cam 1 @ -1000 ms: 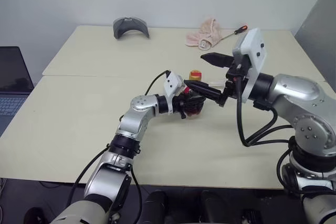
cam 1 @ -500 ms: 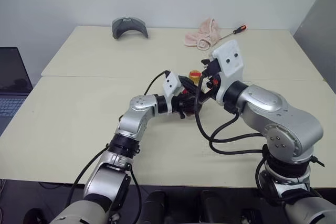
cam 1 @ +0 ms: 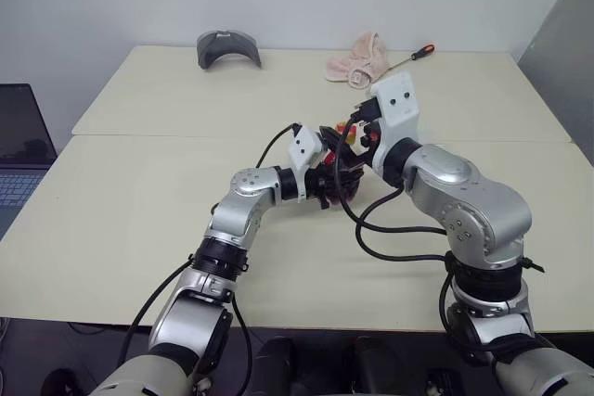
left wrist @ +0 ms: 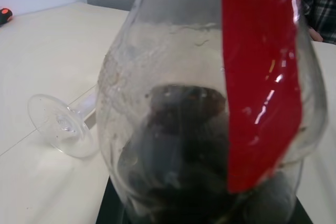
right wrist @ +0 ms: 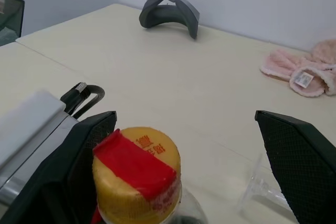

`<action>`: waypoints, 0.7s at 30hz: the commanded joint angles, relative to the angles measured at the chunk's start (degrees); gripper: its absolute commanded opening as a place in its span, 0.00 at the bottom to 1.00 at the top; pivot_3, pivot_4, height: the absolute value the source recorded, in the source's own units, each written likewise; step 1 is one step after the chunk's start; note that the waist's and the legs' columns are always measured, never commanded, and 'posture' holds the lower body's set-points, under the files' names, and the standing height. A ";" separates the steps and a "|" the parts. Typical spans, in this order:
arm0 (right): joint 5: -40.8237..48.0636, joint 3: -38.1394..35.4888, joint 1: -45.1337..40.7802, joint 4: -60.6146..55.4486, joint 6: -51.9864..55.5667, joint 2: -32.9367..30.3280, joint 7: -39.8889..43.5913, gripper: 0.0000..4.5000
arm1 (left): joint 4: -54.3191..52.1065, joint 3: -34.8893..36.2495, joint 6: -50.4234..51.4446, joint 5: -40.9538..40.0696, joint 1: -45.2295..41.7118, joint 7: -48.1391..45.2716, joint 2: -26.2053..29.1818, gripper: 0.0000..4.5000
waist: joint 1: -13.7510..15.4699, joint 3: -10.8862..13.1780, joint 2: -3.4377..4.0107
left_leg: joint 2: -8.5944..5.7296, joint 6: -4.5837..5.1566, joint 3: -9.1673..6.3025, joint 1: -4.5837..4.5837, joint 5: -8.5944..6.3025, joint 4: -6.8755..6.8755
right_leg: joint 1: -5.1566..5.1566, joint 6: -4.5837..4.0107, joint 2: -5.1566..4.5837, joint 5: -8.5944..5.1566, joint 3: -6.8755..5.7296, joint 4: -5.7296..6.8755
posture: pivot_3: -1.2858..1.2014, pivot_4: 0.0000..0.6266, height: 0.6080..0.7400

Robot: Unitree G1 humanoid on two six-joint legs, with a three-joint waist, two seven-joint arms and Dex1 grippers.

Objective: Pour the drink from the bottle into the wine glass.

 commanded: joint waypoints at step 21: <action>21.40 -13.39 7.92 -7.50 -2.08 -14.70 18.14 1.00 | -1.83 1.51 -1.65 -0.23 -1.04 -0.41 0.58 0.22 | -0.36 0.00 -0.01 | 0.06 0.09 0.04 0.04 -0.04 0.01 | 0.07 0.01 0.06 -0.01 -0.03 0.04 | 0.52 0.24 1.00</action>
